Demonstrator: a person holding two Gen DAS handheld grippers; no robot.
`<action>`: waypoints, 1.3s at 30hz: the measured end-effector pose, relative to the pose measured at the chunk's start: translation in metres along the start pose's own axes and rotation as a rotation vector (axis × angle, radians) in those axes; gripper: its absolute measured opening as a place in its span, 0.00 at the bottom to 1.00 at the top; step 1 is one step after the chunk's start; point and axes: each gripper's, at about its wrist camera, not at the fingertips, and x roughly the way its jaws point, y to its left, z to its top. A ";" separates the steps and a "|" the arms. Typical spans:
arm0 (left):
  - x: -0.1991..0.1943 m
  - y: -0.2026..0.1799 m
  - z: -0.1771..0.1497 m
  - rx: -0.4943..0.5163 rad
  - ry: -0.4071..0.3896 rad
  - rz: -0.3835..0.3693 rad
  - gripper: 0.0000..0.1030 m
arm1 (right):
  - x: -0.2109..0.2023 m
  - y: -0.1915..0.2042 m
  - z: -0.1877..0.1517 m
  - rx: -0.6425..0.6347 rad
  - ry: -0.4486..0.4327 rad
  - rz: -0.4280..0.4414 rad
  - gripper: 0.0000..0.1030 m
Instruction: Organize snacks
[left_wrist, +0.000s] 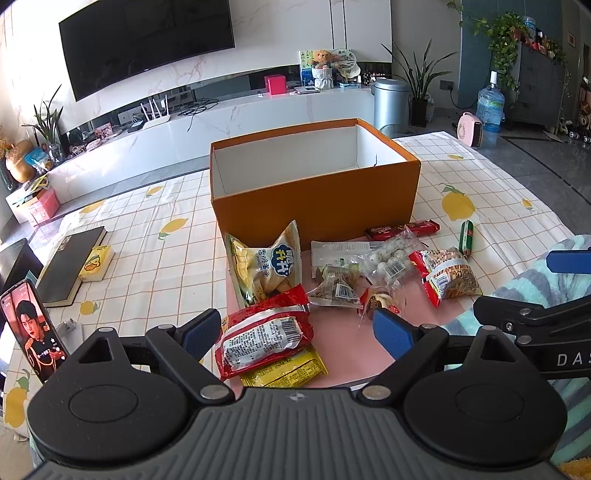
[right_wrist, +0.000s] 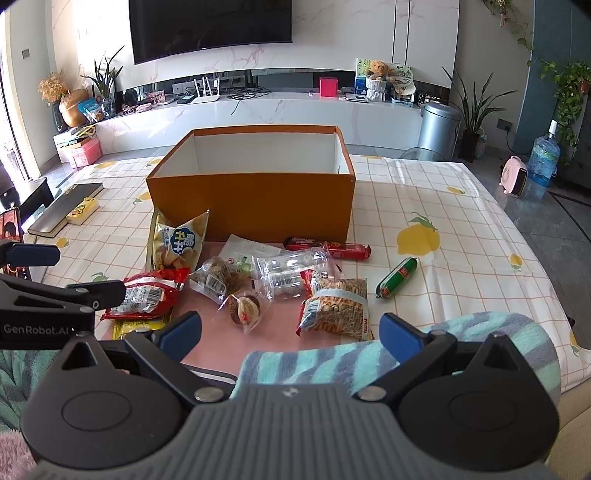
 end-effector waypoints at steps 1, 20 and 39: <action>0.000 0.000 0.000 -0.001 0.000 0.000 1.00 | 0.000 0.000 0.000 0.000 0.001 0.000 0.96; 0.000 0.000 0.002 -0.008 0.008 -0.007 1.00 | 0.002 0.000 -0.001 0.003 0.009 0.000 0.96; 0.001 0.010 0.007 -0.041 0.033 -0.088 0.92 | 0.005 0.000 0.000 -0.006 0.011 0.010 0.96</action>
